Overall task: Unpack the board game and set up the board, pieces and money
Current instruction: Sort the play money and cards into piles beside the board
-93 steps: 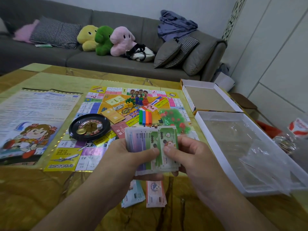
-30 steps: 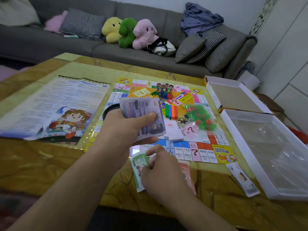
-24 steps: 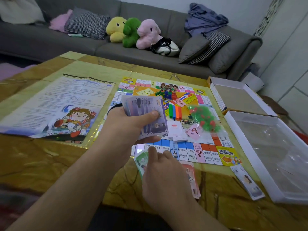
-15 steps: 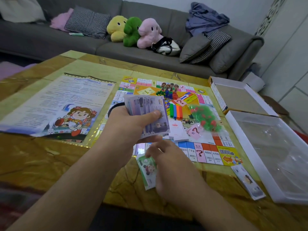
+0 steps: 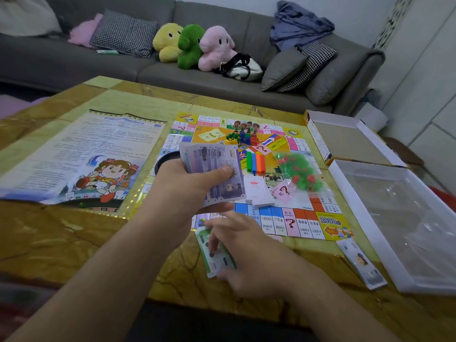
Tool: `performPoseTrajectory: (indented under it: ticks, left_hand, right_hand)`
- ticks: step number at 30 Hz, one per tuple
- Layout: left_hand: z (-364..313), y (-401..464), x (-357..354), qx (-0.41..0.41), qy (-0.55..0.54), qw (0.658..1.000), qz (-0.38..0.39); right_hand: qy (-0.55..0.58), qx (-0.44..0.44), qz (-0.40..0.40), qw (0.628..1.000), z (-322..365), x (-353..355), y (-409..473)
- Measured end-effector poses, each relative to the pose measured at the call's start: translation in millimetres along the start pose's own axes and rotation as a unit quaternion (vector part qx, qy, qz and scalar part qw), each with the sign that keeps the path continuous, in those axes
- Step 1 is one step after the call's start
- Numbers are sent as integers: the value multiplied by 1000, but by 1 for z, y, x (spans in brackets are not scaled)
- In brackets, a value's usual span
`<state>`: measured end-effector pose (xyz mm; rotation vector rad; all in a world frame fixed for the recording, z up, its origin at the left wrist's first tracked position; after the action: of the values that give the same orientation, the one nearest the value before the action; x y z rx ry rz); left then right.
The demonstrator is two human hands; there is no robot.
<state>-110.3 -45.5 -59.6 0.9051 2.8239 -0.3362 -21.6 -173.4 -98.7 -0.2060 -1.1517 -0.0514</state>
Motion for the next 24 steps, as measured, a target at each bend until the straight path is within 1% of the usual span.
performPoseTrajectory:
  ticks: [4, 8, 9, 11, 13, 14, 17, 18, 20, 24]
  left_hand:
    - [1, 0, 2, -2, 1, 1000, -8]
    - [4, -2, 0, 8, -8, 1000, 7]
    - [4, -2, 0, 12, -12, 1000, 13]
    - [4, -4, -2, 21, -22, 999, 30]
    - [4, -6, -5, 30, -33, 998, 51]
    - [5, -6, -6, 35, -36, 997, 62]
    - [8, -8, -14, 53, -37, 993, 100]
    - [9, -9, -16, 58, -38, 991, 113]
    - [11, -11, -24, 66, -41, 987, 138]
    - [11, -13, -35, 85, -64, 980, 166]
  right_hand:
    - [-35, -1, -8, 999, 4, -4, -1]
    - [-43, -17, 4, 999, 8, -5, -5]
    - [-24, -34, 7, 999, 5, -2, -6]
    - [68, -83, -22, 994, -4, 14, -8]
    - [181, -105, -92, 974, -22, 33, -13]
    - [242, -105, -127, 956, -32, 41, -16]
    - [430, -71, -209, 875, -46, 57, -25]
    - [462, -63, -233, 853, -45, 57, -26]
    - [472, -63, -288, 831, -46, 56, -26]
    - [455, -84, -347, 816, -48, 58, -29]
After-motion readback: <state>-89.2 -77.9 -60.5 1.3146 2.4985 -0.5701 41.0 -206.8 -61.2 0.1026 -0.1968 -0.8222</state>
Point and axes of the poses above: each hand's wrist, its own y-axis towards the middle knuckle, its own x-axis out of the back of the hand, z = x × y, the point moved 1 cm from there along y, towards the middle knuckle, and after that the axes turned 5 degrees about -z, right-handed, at the moved point
